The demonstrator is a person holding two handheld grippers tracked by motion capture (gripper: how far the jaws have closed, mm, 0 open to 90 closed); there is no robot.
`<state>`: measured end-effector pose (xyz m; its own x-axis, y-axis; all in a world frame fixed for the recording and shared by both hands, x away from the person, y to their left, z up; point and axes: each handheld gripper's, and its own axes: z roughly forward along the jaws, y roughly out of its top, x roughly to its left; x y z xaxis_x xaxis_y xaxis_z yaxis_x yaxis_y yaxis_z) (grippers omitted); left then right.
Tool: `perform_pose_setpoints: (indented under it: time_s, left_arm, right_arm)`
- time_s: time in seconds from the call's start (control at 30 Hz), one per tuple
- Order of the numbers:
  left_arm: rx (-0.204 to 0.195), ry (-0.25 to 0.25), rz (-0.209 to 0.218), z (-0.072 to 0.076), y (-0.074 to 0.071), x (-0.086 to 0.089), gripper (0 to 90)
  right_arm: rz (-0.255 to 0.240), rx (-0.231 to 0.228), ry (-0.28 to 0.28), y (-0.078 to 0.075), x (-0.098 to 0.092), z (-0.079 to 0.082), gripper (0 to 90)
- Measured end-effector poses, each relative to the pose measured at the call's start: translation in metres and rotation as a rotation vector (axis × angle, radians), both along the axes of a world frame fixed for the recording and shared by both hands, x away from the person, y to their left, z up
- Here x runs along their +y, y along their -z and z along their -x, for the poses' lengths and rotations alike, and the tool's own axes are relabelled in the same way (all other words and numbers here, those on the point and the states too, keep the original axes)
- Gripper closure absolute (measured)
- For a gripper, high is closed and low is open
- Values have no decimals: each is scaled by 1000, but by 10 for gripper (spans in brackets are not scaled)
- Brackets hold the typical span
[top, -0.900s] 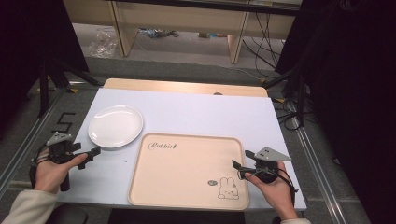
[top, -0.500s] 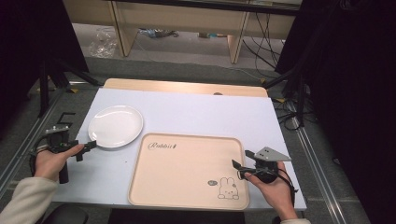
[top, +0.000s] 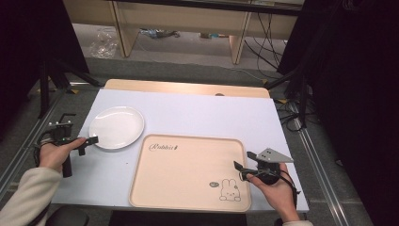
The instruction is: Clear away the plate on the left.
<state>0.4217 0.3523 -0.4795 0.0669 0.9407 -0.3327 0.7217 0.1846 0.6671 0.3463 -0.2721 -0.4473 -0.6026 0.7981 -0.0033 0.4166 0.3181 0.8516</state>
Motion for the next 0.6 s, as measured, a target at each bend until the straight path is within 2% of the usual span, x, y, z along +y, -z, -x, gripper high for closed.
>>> perform_pose_setpoints:
  time_s: [0.07,0.1,0.4,0.43,0.53,0.6]
  left_arm:
    - [12,9,-6,-1,0,2,259]
    - [15,-6,7,-2,1,2,259]
    - [51,-8,44,-8,6,5,278]
    - [67,1,42,-9,7,6,290]
    - [76,5,50,-12,9,7,322]
    - [82,-7,71,-13,10,7,331]
  right_arm:
    - [-2,0,1,0,0,0,345]
    - [-1,0,1,0,0,0,345]
    - [0,2,0,0,0,0,345]
    - [4,4,6,0,0,0,345]
    - [5,6,6,0,0,0,345]
    - [5,5,6,0,0,0,345]
